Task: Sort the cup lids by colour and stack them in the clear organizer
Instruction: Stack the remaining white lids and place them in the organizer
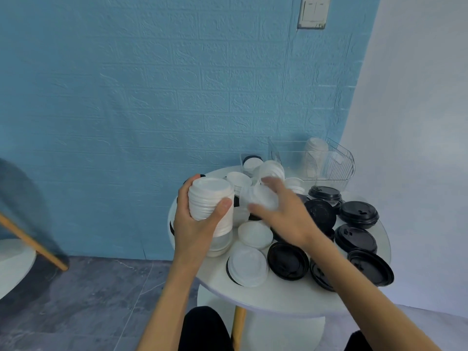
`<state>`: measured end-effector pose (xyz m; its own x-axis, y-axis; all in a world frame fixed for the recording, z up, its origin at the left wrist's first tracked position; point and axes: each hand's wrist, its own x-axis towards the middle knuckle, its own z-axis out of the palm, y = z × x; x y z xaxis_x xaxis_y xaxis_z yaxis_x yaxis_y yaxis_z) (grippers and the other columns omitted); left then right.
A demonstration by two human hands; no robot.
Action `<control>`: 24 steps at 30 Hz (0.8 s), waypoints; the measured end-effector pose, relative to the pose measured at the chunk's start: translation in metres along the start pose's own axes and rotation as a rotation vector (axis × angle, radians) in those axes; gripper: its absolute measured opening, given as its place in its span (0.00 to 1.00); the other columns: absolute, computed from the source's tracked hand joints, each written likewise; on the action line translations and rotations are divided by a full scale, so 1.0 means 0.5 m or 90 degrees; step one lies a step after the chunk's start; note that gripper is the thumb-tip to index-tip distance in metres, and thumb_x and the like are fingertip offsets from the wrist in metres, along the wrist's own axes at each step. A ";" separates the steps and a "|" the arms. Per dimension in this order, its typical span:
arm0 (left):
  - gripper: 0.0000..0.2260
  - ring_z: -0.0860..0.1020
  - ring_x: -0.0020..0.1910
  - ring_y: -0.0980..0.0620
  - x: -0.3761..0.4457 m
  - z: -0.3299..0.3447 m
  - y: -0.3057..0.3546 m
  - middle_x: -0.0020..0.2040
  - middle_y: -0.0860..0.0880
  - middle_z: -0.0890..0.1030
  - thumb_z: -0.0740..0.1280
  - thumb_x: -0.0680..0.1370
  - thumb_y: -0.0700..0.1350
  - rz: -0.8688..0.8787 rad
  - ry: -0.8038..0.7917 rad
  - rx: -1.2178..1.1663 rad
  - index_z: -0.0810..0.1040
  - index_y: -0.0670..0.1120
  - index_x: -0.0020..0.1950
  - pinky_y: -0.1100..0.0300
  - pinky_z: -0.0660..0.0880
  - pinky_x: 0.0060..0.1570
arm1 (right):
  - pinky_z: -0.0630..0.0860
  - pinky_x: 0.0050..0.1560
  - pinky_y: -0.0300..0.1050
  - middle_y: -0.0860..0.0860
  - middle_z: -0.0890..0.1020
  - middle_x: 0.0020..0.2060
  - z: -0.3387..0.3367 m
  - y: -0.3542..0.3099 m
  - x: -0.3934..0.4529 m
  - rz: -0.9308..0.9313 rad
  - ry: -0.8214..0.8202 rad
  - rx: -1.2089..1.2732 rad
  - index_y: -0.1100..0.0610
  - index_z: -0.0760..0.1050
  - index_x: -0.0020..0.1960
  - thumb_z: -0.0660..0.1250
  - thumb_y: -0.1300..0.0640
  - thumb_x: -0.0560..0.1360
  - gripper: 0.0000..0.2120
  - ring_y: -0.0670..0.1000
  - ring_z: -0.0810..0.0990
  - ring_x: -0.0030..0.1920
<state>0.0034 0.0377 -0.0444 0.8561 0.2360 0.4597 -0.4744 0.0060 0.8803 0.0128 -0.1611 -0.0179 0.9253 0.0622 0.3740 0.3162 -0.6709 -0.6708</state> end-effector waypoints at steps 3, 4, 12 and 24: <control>0.35 0.78 0.63 0.60 -0.008 0.018 0.005 0.64 0.61 0.79 0.77 0.64 0.61 -0.001 -0.038 -0.009 0.72 0.61 0.69 0.64 0.75 0.58 | 0.70 0.65 0.42 0.39 0.77 0.64 -0.049 -0.061 0.017 -0.013 0.027 0.140 0.47 0.72 0.70 0.74 0.43 0.74 0.26 0.39 0.75 0.62; 0.35 0.78 0.63 0.60 -0.010 0.025 0.007 0.64 0.62 0.79 0.77 0.64 0.62 -0.004 -0.049 -0.015 0.72 0.61 0.69 0.65 0.75 0.57 | 0.71 0.65 0.41 0.38 0.77 0.63 -0.054 -0.079 0.021 -0.035 0.013 0.160 0.45 0.73 0.69 0.74 0.42 0.74 0.26 0.37 0.74 0.62; 0.43 0.74 0.65 0.70 -0.023 0.059 0.015 0.65 0.74 0.75 0.78 0.65 0.59 -0.014 -0.085 -0.020 0.63 0.66 0.77 0.74 0.73 0.57 | 0.70 0.71 0.47 0.42 0.78 0.64 -0.023 -0.127 0.024 -0.065 -0.139 0.106 0.47 0.76 0.70 0.76 0.48 0.74 0.25 0.39 0.74 0.65; 0.33 0.79 0.58 0.65 -0.030 0.053 0.023 0.59 0.64 0.81 0.80 0.66 0.62 -0.039 -0.008 -0.040 0.74 0.60 0.68 0.71 0.75 0.52 | 0.66 0.69 0.30 0.38 0.67 0.75 -0.019 -0.083 -0.016 0.012 -0.194 0.260 0.47 0.57 0.82 0.57 0.34 0.75 0.38 0.33 0.68 0.70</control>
<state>-0.0094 0.0085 -0.0378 0.8862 0.2206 0.4075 -0.4331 0.0817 0.8976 -0.0098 -0.1408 0.0126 0.9315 0.3067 0.1955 0.2976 -0.3340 -0.8944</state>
